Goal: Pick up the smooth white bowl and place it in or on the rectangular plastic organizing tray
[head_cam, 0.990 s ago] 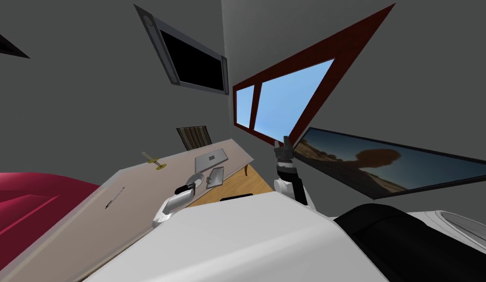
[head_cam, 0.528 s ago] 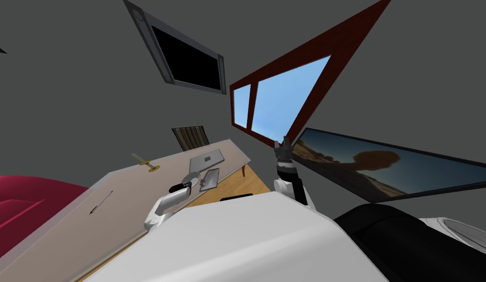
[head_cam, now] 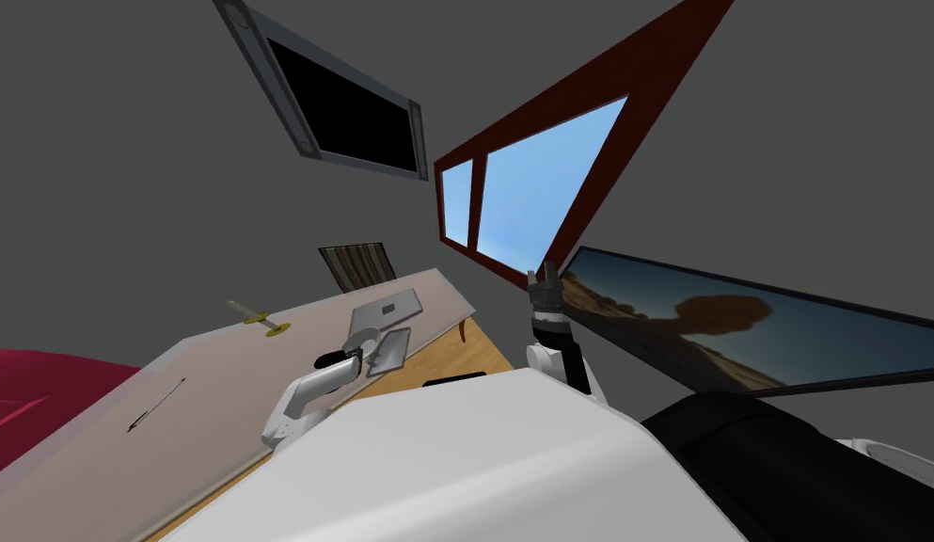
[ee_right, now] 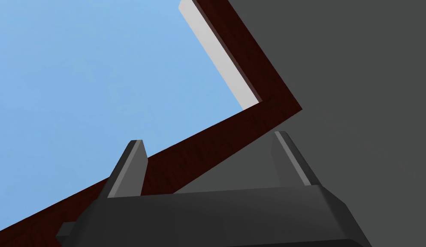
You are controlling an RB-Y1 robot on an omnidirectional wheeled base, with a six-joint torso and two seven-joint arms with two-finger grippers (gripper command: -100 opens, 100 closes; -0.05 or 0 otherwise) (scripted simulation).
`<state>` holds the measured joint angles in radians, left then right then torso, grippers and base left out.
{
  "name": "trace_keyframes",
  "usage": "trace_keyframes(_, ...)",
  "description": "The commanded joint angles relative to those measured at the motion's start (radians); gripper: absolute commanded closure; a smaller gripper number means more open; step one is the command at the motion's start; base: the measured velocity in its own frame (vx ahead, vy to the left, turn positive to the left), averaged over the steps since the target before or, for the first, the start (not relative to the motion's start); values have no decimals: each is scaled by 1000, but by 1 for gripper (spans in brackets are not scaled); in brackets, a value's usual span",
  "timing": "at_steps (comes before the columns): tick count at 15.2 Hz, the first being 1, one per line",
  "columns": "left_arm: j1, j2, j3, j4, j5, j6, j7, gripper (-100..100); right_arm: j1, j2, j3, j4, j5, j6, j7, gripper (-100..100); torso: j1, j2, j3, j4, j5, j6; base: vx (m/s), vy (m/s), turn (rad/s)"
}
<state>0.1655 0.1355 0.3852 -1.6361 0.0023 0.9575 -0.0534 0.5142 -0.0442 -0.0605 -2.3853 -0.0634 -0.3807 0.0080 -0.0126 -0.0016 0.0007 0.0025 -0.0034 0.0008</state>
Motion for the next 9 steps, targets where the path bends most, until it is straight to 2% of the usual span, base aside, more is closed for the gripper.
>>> trace_keyframes(1,6,-9,8,-35,1,32,-5,100,0,0,0,0,0,0,0,0,0,0,0,0,0,0,54,-100,-27)
trace_keyframes(6,19,-43,25,-110,8,89,-21,100,0,0,0,0,0,0,0,0,1,0,0,0,1,0,43,-111,-34)
trace_keyframes(7,16,-32,21,-95,5,75,-16,100,0,0,0,0,0,0,0,0,1,0,-1,-1,1,0,27,-73,-14)
trace_keyframes(8,16,-34,22,-99,6,79,-17,-100,0,0,0,0,0,0,0,0,3,0,0,-1,1,0,10,-29,1)
trace_keyframes(9,16,-34,21,-99,6,80,-17,-100,0,0,0,0,0,0,0,0,6,1,0,-1,2,0,5,-15,1)
